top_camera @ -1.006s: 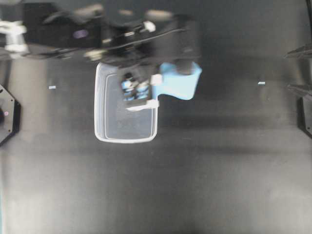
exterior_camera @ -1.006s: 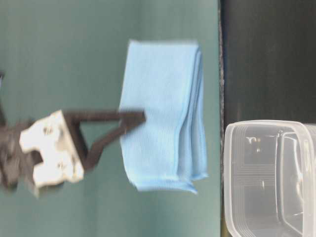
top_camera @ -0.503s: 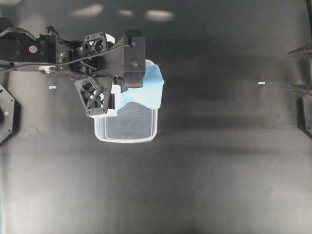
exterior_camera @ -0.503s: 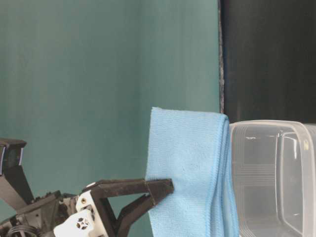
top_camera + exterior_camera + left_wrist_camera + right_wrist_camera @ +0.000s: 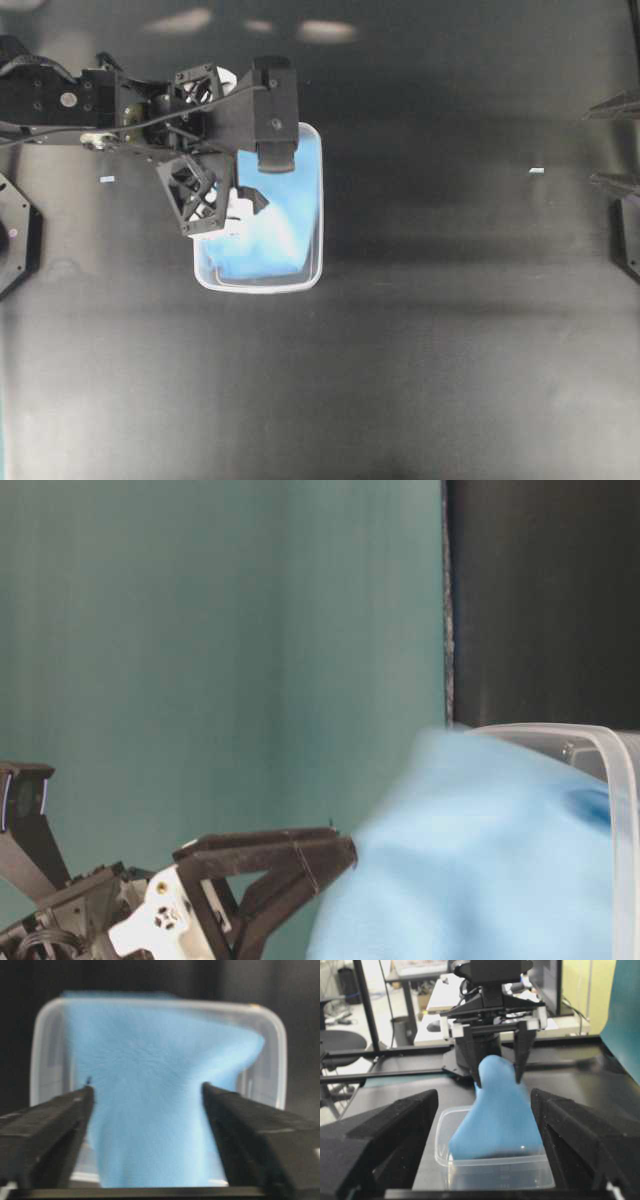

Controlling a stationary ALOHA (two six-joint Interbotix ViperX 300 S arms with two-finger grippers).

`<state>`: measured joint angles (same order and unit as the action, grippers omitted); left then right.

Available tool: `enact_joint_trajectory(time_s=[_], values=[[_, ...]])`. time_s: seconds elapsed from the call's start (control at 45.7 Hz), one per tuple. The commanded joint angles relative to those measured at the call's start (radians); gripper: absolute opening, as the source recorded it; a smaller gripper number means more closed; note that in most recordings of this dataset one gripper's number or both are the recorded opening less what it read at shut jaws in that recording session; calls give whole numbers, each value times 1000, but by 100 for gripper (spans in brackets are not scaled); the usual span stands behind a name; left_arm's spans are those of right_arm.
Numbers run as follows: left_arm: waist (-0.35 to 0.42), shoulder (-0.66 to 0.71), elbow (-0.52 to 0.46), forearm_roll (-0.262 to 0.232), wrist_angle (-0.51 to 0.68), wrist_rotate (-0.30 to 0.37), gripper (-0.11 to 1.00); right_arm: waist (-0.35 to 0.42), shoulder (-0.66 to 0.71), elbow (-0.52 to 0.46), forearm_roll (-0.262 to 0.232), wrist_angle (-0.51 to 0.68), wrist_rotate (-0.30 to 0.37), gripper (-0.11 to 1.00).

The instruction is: Place the blue towel into the container with the left arm.

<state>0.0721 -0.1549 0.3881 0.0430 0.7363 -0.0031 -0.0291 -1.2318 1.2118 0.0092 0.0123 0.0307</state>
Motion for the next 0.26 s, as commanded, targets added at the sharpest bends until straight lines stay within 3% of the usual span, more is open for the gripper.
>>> enact_joint_trajectory(time_s=[0.0,0.241], values=[[-2,-67,-18,2,-31,-2,88,0,8,-8,3,-5,2,73],[-6,-282,61,2,-117,-3,84,-2,8,-8,3,-5,2,73]])
